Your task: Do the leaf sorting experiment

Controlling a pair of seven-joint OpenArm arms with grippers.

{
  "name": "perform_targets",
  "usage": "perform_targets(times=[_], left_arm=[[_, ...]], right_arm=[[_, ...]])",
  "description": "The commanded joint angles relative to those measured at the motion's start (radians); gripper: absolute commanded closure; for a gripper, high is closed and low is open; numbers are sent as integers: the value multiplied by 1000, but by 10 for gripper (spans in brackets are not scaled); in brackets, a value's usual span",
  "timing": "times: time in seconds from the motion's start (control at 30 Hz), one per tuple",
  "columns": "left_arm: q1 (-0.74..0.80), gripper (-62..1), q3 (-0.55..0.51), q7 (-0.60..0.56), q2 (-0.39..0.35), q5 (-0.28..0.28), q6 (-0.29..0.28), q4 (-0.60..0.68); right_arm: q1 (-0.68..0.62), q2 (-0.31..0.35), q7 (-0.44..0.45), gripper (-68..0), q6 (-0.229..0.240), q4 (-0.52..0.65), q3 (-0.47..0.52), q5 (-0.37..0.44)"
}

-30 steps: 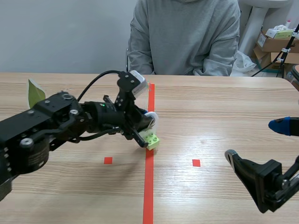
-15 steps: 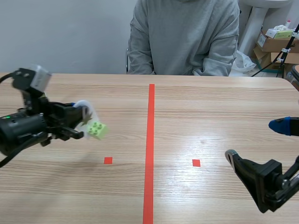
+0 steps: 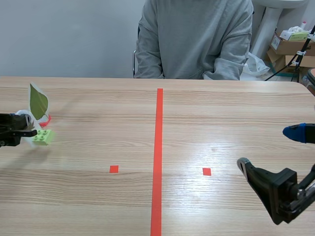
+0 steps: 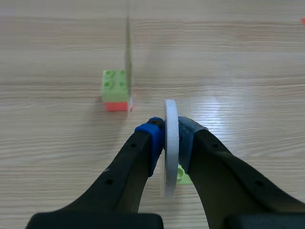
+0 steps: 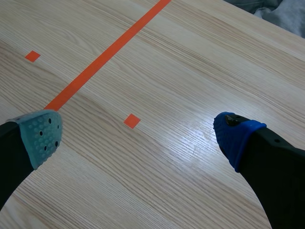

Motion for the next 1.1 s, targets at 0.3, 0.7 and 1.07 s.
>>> perform_targets(times=[0.3, 0.7, 1.07], left_arm=[[-154, -38, -6, -66, -19, 74, 47, -203], [-167, -171, -6, -67, -19, 121, 68, -223], [-164, -548, -6, -141, -19, 124, 57, -223]], right_arm=[[14, -1, 14, -667, 0, 14, 11, 4], [14, -1, 14, -667, 0, 14, 11, 4], [14, -1, 14, -667, 0, 14, 11, 4]])
